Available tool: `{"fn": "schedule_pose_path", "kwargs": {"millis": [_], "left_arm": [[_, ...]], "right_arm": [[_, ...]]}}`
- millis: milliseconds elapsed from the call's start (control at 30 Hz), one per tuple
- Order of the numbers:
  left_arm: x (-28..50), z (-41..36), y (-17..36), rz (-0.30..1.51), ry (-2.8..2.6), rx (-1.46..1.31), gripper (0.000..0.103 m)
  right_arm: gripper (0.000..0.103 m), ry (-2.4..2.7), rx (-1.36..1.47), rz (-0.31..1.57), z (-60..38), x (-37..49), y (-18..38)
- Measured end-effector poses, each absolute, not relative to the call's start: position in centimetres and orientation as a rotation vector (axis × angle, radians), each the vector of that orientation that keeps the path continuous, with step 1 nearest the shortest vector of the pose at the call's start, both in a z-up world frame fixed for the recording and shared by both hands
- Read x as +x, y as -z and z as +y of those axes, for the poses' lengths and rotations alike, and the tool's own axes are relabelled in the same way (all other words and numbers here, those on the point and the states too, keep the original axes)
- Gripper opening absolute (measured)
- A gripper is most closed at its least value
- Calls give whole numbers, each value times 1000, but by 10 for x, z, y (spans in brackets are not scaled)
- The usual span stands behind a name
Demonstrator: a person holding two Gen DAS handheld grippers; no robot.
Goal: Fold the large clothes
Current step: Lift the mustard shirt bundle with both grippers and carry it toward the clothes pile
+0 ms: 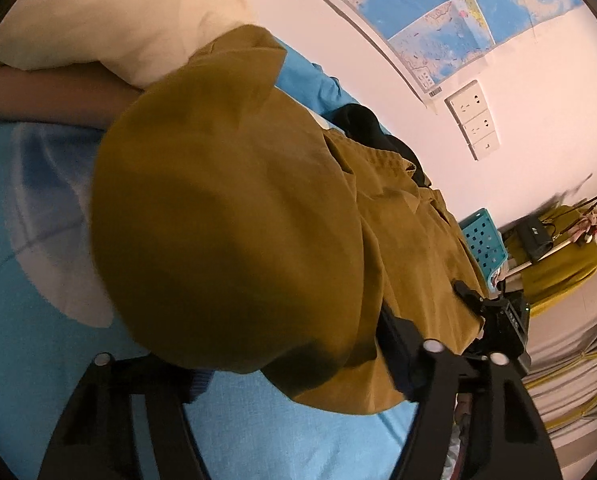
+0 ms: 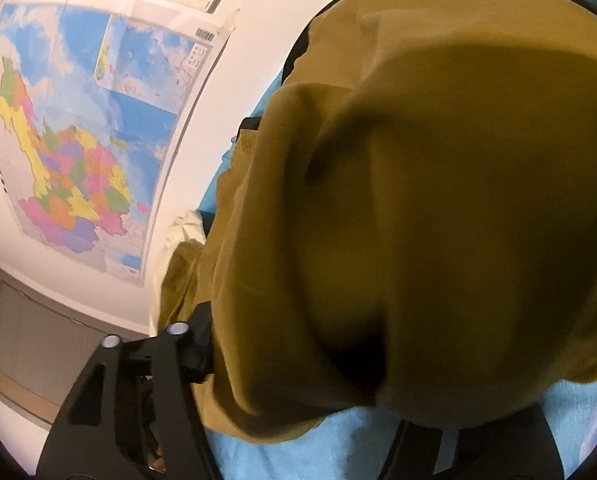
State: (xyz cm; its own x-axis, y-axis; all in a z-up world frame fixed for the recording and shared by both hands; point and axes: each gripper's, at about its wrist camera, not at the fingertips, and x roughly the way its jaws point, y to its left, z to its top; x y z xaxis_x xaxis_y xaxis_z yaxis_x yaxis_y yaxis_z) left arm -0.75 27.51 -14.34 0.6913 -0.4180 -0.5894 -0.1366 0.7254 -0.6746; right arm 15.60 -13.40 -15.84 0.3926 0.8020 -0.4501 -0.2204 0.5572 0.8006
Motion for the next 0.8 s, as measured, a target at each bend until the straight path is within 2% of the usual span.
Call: {"fn": "schedule_pose_path", "kwargs": {"millis": [67, 100, 167, 200, 233, 267, 333, 433, 500, 533, 567, 667, 700, 733, 800], "left_arm": [[-6, 274, 144, 789, 198, -789, 92], [-3, 272, 144, 787, 196, -791, 94], [0, 266, 142, 787, 158, -769, 95], [2, 264, 141, 790, 152, -757, 94], [3, 264, 140, 795, 127, -750, 87], [3, 263, 139, 796, 110, -746, 72], [1, 269, 137, 806, 75, -745, 58], [0, 270, 135, 798, 79, -736, 56], [3, 272, 141, 806, 83, -756, 61], [4, 274, 143, 796, 101, -786, 68], [5, 275, 144, 792, 116, -797, 76], [10, 270, 142, 797, 121, -787, 79], [12, 267, 140, 805, 109, -765, 75], [12, 265, 138, 812, 86, -738, 61], [11, 265, 133, 813, 91, -714, 52]], "right_arm": [[71, -713, 716, 945, -130, 158, 157], [72, -718, 704, 941, -126, 158, 155], [69, -718, 689, 936, -121, 160, 155], [60, -722, 679, 936, -121, 160, 155], [56, -725, 676, 935, -122, 161, 157], [54, -730, 677, 937, -123, 161, 158], [51, -754, 671, 928, -126, 160, 159], [56, -760, 701, 946, -127, 165, 164], [63, -768, 684, 946, -128, 165, 164], [66, -769, 681, 946, -126, 166, 163], [66, -764, 689, 946, -125, 167, 163], [61, -755, 699, 941, -124, 167, 164], [55, -753, 690, 938, -124, 167, 164], [50, -757, 683, 931, -125, 166, 164], [41, -780, 675, 924, -127, 163, 161]]}}
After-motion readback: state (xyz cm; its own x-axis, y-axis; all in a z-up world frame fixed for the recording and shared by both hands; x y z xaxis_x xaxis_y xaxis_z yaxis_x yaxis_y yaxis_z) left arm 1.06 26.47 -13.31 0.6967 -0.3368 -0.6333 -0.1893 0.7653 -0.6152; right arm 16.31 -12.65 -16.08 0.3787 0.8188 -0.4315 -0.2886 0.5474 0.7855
